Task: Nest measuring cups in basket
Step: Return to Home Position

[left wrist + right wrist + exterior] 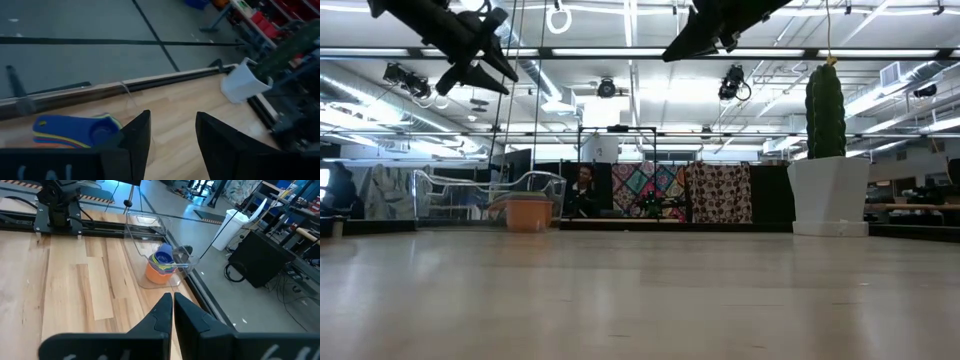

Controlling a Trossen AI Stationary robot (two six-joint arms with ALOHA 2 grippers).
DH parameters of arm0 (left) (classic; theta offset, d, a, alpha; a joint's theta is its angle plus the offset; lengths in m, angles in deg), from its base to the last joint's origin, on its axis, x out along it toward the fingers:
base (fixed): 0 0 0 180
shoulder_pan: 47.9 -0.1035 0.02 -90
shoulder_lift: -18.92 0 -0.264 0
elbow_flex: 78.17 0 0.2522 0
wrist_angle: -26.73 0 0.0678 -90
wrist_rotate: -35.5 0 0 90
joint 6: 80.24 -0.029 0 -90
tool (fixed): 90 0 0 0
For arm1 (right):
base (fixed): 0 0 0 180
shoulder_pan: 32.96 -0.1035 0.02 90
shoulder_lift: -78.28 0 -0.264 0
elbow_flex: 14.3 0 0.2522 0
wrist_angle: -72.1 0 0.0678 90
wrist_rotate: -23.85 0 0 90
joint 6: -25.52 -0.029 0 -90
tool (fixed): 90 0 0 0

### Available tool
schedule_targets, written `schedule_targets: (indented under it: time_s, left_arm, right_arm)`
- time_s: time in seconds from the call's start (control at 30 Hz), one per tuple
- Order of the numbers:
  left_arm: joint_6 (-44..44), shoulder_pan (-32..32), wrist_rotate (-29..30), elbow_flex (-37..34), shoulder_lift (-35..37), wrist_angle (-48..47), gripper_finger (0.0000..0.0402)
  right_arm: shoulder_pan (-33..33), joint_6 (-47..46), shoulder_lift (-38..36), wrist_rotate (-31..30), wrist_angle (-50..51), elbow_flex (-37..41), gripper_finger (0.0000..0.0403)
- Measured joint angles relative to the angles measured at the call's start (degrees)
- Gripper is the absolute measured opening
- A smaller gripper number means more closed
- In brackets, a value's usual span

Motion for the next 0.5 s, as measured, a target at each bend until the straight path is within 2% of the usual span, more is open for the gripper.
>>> schedule_targets:
  time_s: [0.13, 0.33, 0.5]
  left_arm:
    - [-0.6, 1.6, -2.7, 0.0, 2.1, 0.1, 0.016]
    - [-4.3, 4.3, -7.7, 0.0, 10.0, 0.1, 0.016]
    - [-6.2, 5.5, -9.2, 0.0, 17.5, -3.5, 0.016]
  right_arm:
    - [-0.3, -0.3, -3.8, 0.0, 1.9, 0.0, 0.0023]
    - [-1.4, -5.9, -15.9, 0.5, 12.3, 0.0, 0.0023]
    - [-2.0, -12.6, -25.3, 5.5, 22.2, 0.0, 0.0023]
